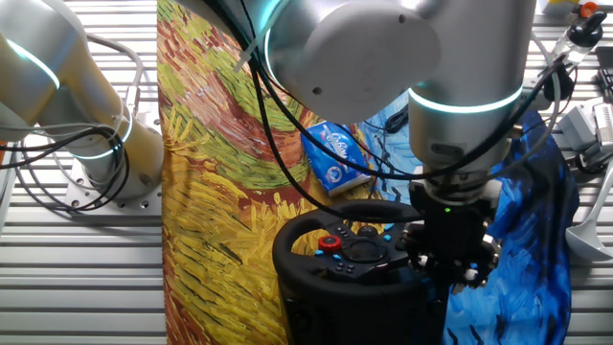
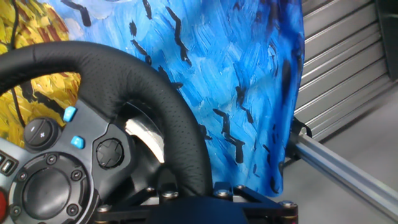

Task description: Rotate the steering wheel 90 degrees counterclockwise

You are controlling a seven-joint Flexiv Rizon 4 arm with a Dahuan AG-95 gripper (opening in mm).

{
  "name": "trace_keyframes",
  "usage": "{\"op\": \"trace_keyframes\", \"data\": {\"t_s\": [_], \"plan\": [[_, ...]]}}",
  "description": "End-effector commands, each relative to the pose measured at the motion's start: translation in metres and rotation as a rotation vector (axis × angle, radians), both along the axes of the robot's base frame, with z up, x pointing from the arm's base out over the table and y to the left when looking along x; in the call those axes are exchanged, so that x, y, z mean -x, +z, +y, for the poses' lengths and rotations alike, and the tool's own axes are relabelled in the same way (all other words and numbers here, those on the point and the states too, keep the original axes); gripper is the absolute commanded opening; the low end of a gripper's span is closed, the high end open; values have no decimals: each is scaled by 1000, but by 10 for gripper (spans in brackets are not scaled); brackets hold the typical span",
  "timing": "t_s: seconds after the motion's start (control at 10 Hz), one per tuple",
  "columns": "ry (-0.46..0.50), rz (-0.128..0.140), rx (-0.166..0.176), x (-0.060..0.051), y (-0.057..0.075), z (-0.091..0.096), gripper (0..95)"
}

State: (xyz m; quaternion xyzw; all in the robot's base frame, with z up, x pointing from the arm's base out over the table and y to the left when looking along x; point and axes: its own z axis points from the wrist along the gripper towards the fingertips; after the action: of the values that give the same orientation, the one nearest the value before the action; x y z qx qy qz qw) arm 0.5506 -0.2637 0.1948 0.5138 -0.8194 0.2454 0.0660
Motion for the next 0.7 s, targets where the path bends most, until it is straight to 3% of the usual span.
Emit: {"op": "trace_keyframes", "data": {"t_s": [0.1,0.2,0.3,0.7], "plan": [[8,-2,1,0,1,0,190],[12,3,2,0,1,0,190],[4,15,1,1,1,-1,570],[-12,38,8,1,5,-1,570]]}}
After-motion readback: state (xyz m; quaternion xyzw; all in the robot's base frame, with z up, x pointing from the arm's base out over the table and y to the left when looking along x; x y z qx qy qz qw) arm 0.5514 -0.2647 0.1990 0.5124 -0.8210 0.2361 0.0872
